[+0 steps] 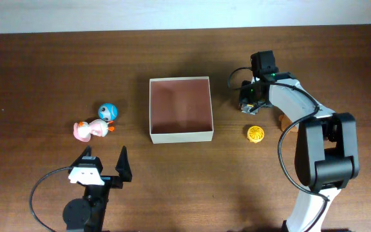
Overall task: Pack container
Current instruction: 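Move the right gripper to the red-and-grey toy truck and grasp it, then lift the truck with the right gripper and carry it over the box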
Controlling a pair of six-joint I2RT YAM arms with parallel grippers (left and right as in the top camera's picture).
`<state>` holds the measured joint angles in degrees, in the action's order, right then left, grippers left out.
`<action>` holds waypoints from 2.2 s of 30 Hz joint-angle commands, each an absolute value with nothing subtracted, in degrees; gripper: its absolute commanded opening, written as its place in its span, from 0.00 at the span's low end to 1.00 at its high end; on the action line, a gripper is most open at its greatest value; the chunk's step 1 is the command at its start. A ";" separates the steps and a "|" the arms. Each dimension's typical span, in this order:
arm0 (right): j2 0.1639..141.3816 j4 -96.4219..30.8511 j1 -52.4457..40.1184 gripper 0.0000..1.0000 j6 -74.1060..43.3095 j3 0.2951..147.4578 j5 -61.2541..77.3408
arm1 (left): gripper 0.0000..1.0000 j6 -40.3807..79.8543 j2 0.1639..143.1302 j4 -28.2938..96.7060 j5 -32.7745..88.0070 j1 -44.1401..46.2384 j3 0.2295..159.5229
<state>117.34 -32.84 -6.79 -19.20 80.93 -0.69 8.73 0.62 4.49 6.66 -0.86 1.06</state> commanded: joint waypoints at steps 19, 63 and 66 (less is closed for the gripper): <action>110.56 -59.31 -6.72 0.47 -6.28 105.51 22.11 | 1.00 7.84 0.30 4.36 6.39 -0.64 0.67; 124.97 -40.18 -37.21 0.53 -28.95 105.67 -3.79 | 1.00 7.84 0.30 4.36 6.39 -0.64 0.67; 126.13 -39.11 -37.91 0.53 -29.69 105.67 -5.21 | 1.00 7.84 0.30 4.36 6.39 -0.64 0.67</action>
